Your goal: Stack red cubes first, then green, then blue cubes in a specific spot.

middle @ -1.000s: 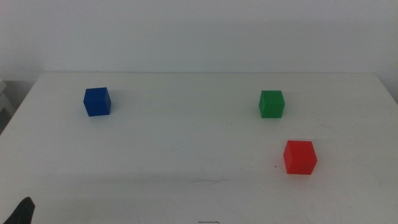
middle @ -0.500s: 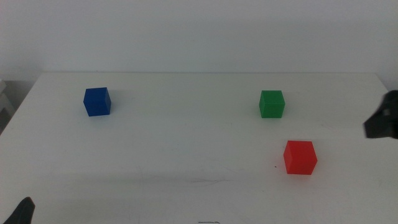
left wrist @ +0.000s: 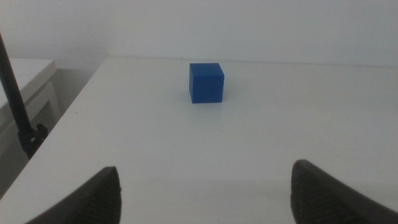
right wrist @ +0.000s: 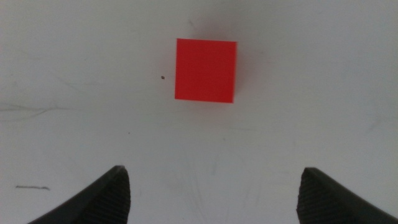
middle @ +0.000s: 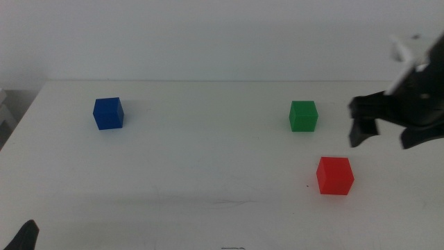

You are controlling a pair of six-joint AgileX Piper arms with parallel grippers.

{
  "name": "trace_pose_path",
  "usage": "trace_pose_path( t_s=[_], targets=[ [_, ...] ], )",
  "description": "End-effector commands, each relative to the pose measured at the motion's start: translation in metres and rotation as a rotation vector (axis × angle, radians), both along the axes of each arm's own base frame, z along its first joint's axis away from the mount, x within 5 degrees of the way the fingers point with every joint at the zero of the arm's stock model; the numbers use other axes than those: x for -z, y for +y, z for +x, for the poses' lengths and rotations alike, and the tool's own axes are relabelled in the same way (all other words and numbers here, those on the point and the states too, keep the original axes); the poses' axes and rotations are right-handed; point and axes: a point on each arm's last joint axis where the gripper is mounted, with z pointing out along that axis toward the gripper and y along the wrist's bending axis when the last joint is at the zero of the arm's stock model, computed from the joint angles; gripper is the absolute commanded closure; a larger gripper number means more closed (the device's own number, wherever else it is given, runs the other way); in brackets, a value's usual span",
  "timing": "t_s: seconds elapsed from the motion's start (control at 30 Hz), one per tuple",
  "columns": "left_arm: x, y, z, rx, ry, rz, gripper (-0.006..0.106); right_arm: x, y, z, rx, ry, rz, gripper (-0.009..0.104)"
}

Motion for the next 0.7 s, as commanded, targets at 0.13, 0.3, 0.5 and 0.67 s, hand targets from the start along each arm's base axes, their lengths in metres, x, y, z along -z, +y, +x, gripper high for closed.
trace_pose_path(
  t_s=[0.13,0.3,0.5,0.67],
  targets=[
    [-0.009,0.000,-0.001,-0.001,-0.101,-0.016,0.007,0.014,0.010,0.024,0.008,0.007,-0.015,0.020],
    [-0.009,0.000,-0.001,-0.001,-0.101,-0.016,0.007,0.036,0.016,0.041,0.006,0.016,-0.016,0.020],
    [-0.009,0.000,-0.001,-0.001,-0.101,-0.016,0.007,0.060,0.020,0.055,0.004,0.036,-0.027,0.020],
    [-0.009,0.000,-0.001,-0.001,-0.101,-0.016,0.007,0.075,0.024,0.065,0.004,0.030,-0.021,0.020]
  ],
)
